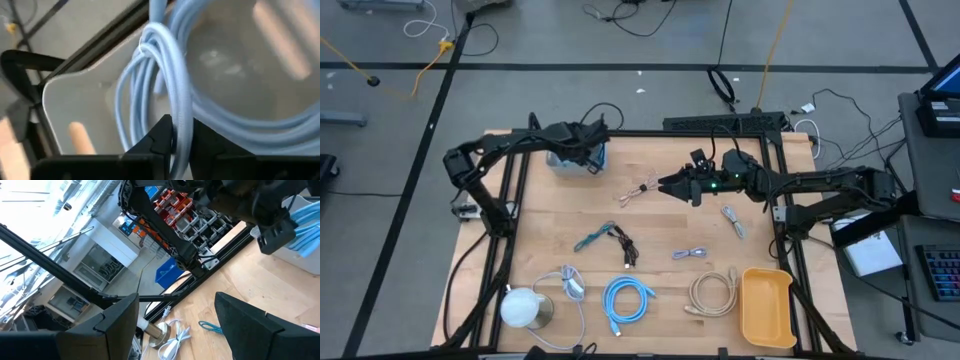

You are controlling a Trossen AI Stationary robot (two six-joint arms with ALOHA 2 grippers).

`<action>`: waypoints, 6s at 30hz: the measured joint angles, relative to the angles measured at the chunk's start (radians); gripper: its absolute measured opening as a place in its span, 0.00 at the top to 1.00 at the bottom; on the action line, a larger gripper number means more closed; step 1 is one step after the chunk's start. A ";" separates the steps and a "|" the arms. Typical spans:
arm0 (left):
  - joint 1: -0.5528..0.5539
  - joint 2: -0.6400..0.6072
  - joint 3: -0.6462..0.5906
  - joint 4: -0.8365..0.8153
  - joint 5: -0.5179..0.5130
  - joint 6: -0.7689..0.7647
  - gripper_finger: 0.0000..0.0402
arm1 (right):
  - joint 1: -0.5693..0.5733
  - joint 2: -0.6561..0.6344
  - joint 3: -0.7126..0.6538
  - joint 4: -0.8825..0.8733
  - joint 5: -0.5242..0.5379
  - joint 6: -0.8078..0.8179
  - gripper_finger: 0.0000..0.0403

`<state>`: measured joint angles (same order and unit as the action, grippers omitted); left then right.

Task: Pick & Place USB Port
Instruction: Put the top blue HDMI cable into the gray bin, then put the brown charger cable into the yellow bin

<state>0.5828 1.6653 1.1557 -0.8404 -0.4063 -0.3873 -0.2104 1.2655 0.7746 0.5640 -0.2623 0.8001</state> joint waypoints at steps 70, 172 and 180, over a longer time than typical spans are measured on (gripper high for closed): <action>-0.011 -0.067 0.077 0.135 0.189 -0.082 0.29 | 0.001 0.000 0.000 0.016 -0.003 -0.001 0.37; -0.293 -0.312 0.456 -0.153 0.195 -0.112 0.42 | -0.091 0.634 0.504 -0.821 0.115 -1.194 0.78; -0.294 -0.312 0.456 -0.154 0.195 -0.110 0.42 | -0.085 0.638 0.505 -0.766 0.268 -1.320 0.72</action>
<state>0.2886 1.3533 1.6119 -0.9941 -0.2111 -0.4977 -0.2952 1.9033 1.2791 -0.2024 0.0055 -0.5201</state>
